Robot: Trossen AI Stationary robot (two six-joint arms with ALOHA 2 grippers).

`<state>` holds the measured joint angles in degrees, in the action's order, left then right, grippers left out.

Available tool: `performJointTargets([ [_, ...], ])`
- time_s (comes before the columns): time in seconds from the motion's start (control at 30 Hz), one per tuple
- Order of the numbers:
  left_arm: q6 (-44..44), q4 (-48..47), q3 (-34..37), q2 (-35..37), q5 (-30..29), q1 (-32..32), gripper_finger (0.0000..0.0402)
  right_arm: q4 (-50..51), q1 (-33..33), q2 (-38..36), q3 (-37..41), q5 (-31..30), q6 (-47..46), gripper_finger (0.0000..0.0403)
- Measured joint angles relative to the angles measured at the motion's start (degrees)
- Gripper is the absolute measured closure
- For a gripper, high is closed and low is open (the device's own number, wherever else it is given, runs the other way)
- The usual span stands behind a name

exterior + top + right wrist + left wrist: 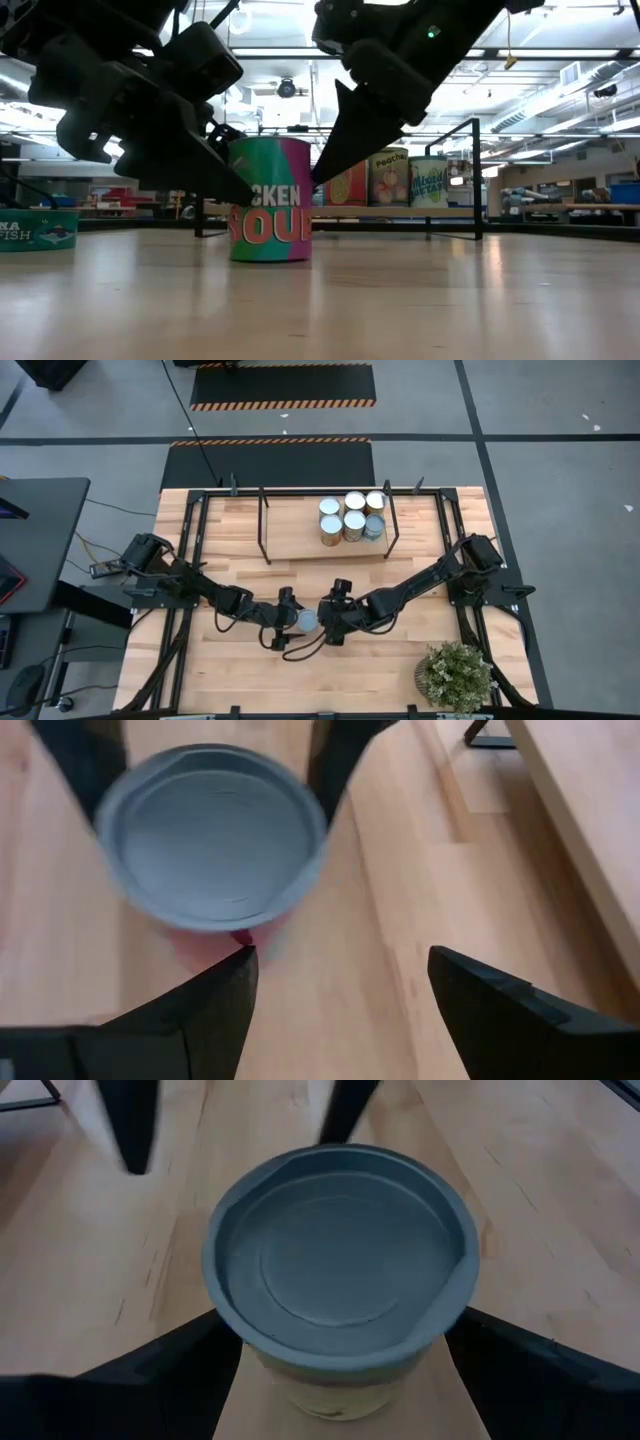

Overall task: Pick and place cans onto a shelf
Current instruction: Put the canned chicken soup on the shelf

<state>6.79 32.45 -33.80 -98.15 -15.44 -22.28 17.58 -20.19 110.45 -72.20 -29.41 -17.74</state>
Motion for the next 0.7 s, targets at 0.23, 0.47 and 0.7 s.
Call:
performJointTargets([
  [0.23,0.3,1.0,0.0,0.0,0.2,0.4,0.0053,0.1,0.3,0.0,0.0,0.4,0.9,0.0103],
  [0.47,1.7,4.2,0.0,-0.1,0.2,0.6,0.0054,-0.3,-0.3,0.0,0.0,0.9,0.0,0.0103],
  [0.7,1.9,5.0,0.0,-0.1,0.2,1.2,0.0072,-0.9,-0.3,0.0,0.0,1.0,-0.1,0.0103],
])
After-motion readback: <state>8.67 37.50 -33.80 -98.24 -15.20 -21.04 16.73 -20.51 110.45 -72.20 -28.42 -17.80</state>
